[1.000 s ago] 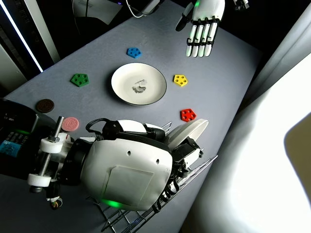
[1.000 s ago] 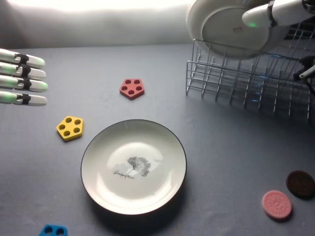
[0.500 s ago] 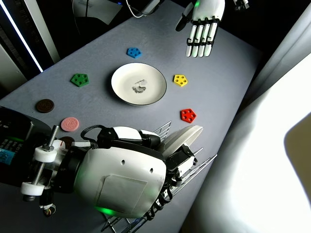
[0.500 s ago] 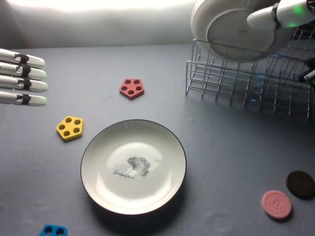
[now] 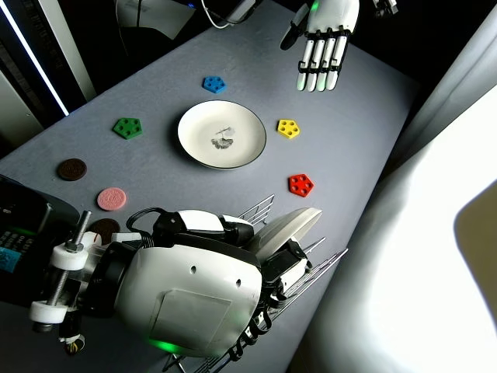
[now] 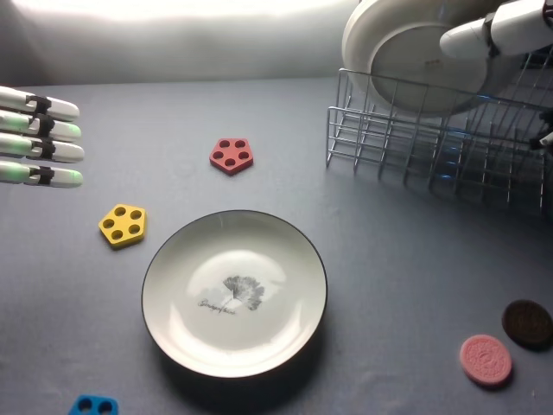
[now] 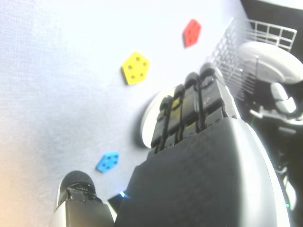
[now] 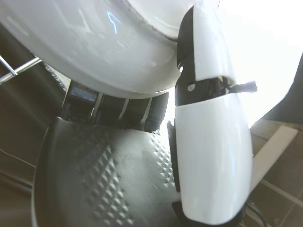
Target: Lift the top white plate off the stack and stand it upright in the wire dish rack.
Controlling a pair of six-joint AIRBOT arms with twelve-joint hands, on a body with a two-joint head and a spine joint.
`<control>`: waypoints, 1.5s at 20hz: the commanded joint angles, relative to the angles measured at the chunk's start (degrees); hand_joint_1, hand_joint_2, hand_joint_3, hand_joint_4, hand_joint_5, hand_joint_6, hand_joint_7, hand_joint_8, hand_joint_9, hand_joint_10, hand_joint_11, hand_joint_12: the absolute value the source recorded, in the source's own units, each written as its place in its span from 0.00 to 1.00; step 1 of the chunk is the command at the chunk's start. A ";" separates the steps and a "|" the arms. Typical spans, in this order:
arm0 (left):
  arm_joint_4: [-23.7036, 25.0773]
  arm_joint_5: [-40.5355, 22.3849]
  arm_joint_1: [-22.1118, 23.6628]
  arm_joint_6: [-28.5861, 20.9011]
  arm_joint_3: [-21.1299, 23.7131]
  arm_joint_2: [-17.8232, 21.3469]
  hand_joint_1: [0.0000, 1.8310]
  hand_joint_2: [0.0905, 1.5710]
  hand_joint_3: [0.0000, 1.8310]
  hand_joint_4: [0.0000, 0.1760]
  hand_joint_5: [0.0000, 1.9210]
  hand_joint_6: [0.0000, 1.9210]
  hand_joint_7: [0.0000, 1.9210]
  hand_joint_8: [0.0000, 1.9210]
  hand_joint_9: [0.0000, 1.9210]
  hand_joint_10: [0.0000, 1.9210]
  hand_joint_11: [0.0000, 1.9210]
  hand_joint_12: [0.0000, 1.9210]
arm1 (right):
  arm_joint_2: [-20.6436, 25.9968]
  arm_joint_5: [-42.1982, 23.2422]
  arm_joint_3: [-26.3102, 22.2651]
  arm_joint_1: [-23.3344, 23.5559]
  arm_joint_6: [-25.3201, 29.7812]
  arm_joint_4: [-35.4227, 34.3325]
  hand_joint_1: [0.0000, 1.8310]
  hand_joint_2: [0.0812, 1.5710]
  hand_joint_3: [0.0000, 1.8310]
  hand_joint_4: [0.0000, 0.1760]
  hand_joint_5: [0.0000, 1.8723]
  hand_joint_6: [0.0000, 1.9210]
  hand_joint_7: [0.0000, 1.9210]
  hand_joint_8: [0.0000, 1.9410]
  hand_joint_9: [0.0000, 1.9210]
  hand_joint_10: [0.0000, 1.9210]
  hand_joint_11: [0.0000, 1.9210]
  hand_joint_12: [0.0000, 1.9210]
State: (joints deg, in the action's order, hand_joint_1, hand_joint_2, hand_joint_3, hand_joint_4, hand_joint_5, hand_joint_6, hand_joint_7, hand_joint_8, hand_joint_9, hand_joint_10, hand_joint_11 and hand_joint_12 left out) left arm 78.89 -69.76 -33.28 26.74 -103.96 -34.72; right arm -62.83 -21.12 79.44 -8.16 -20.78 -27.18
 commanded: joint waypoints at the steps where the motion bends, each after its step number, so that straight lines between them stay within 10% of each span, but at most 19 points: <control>1: -4.48 -2.41 1.11 -0.08 0.15 0.54 0.00 0.53 0.00 0.00 0.00 0.00 0.00 0.00 0.00 0.00 0.01 0.00 | 1.25 -8.11 0.55 0.47 1.45 -0.32 0.82 0.66 0.00 0.00 0.50 0.52 0.58 0.32 0.55 0.39 0.50 0.71; 6: -4.45 -2.41 1.11 -0.09 0.17 0.54 0.00 0.53 0.00 0.00 0.00 0.00 0.00 0.00 0.00 0.00 0.00 0.00 | 1.25 -8.11 1.10 0.02 1.59 -0.32 0.82 0.65 0.00 0.00 0.50 0.50 0.61 0.27 0.58 0.34 0.51 0.71; 7: -4.45 -2.41 1.11 -0.09 0.17 0.54 0.00 0.53 0.00 0.00 0.00 0.00 0.00 0.00 0.00 0.00 0.00 0.00 | 1.25 -8.11 1.17 -0.04 1.59 -0.32 0.77 0.65 0.00 0.00 0.50 0.53 0.61 0.32 0.58 0.39 0.54 0.42; 9: -4.45 -2.41 1.11 -0.09 0.18 0.54 0.00 0.53 0.00 0.00 0.00 0.00 0.00 0.00 0.00 0.00 0.00 0.00 | 1.25 -8.11 1.34 -0.18 1.63 -0.32 0.76 0.67 0.00 0.00 0.48 0.57 0.57 0.37 0.57 0.43 0.62 0.18; 10: -4.45 -2.41 1.11 -0.09 0.20 0.54 0.00 0.53 0.00 0.00 0.00 0.00 0.00 0.00 0.00 0.00 0.00 0.00 | 1.25 -8.12 1.42 -0.28 1.70 -0.32 0.81 0.65 0.00 0.00 0.49 0.52 0.58 0.30 0.59 0.35 0.54 0.59; 11: -4.45 -2.42 1.11 -0.10 0.22 0.54 0.00 0.53 0.00 0.00 0.00 0.00 0.00 0.00 0.00 0.00 0.00 0.00 | 1.25 -8.12 1.44 -0.31 1.72 -0.32 0.82 0.65 0.00 0.00 0.50 0.50 0.58 0.30 0.60 0.34 0.53 0.67; 12: -4.45 -2.43 1.11 -0.10 0.23 0.54 0.00 0.53 0.00 0.00 0.00 0.00 0.00 0.00 0.00 0.00 0.00 0.00 | 1.25 -8.12 1.45 -0.32 1.73 -0.32 0.82 0.65 0.00 0.00 0.50 0.50 0.58 0.28 0.60 0.35 0.52 0.69; 13: -4.45 -2.43 1.11 -0.10 0.23 0.54 0.00 0.53 0.00 0.00 0.00 0.00 0.00 0.00 0.00 0.00 0.00 0.00 | 1.25 -8.12 1.49 -0.36 1.74 -0.32 0.77 0.65 0.00 0.00 0.51 0.52 0.58 0.31 0.60 0.41 0.55 0.42; 15: -4.46 -2.46 1.12 -0.09 0.23 0.54 0.00 0.53 0.00 0.00 0.00 0.00 0.00 0.00 0.00 0.00 0.00 0.00 | 1.25 -8.12 1.64 -0.40 1.88 -0.32 0.76 0.66 0.00 0.00 0.51 0.54 0.58 0.32 0.59 0.43 0.63 0.19; 16: -4.47 -2.49 1.12 -0.09 0.23 0.54 0.00 0.53 0.00 0.00 0.00 0.00 0.00 0.00 0.00 0.00 0.00 0.00 | 1.25 -8.12 1.72 -0.41 1.96 -0.33 0.81 0.64 0.01 0.00 0.50 0.50 0.59 0.27 0.60 0.35 0.55 0.58; 17: -4.50 -2.51 1.12 -0.09 0.23 0.54 0.00 0.53 0.00 0.00 0.00 0.00 0.00 0.00 0.00 0.00 0.00 0.00 | 1.25 -8.12 1.76 -0.43 2.05 -0.33 0.77 0.65 0.00 0.00 0.52 0.51 0.59 0.30 0.61 0.38 0.57 0.39; 18: -4.53 -2.57 1.12 -0.09 0.23 0.54 0.00 0.53 0.00 0.00 0.00 0.00 0.00 0.00 0.00 0.00 0.00 0.00 | 1.25 -8.15 1.79 -0.50 2.15 -0.33 0.81 0.64 0.00 0.00 0.52 0.50 0.59 0.27 0.61 0.32 0.54 0.61; 21: -4.72 -2.70 1.12 -0.09 0.23 0.54 0.00 0.53 0.00 0.00 0.00 0.00 0.00 0.00 0.00 0.00 0.01 0.00 | 1.25 -8.18 2.00 -0.58 2.44 -0.33 0.82 0.65 0.00 0.00 0.50 0.50 0.58 0.28 0.60 0.34 0.53 0.68; 23: -4.70 -2.69 1.12 -0.09 0.21 0.54 0.00 0.53 0.00 0.00 0.00 0.00 0.00 0.00 0.00 0.00 0.00 0.00 | 1.25 -8.18 2.06 -0.60 2.46 -0.33 0.76 0.66 0.00 0.00 0.47 0.57 0.59 0.34 0.60 0.41 0.59 0.23; 27: -4.63 -2.85 1.12 -0.08 0.20 0.54 0.00 0.53 0.00 0.00 0.00 0.00 0.00 0.00 0.00 0.00 0.00 0.00 | 1.25 -8.18 2.05 -0.72 2.56 -0.33 0.76 0.66 0.00 0.00 0.46 0.59 0.58 0.35 0.61 0.42 0.64 0.09; 28: -4.79 -2.77 1.13 -0.09 0.22 0.52 0.00 0.53 0.00 0.00 0.00 0.00 0.00 0.00 0.00 0.00 0.01 0.00 | 1.25 -8.18 2.06 -0.75 2.57 -0.33 0.69 0.63 0.00 0.00 0.43 0.23 0.47 0.13 0.50 0.17 0.58 0.06; 30: -4.84 -2.76 1.12 -0.09 0.22 0.50 0.00 0.53 0.00 0.00 0.00 0.00 0.00 0.00 0.00 0.00 0.00 0.00 | 1.25 -8.18 2.06 -0.80 2.57 -0.33 0.66 0.62 0.00 0.00 0.43 0.07 0.44 0.04 0.48 0.06 0.56 0.04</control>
State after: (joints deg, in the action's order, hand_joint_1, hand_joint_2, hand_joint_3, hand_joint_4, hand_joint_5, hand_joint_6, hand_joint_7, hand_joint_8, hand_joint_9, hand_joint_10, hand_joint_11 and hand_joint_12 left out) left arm 78.70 -70.11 -33.28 26.70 -103.74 -34.72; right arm -62.76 -21.19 81.06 -9.39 -19.27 -27.11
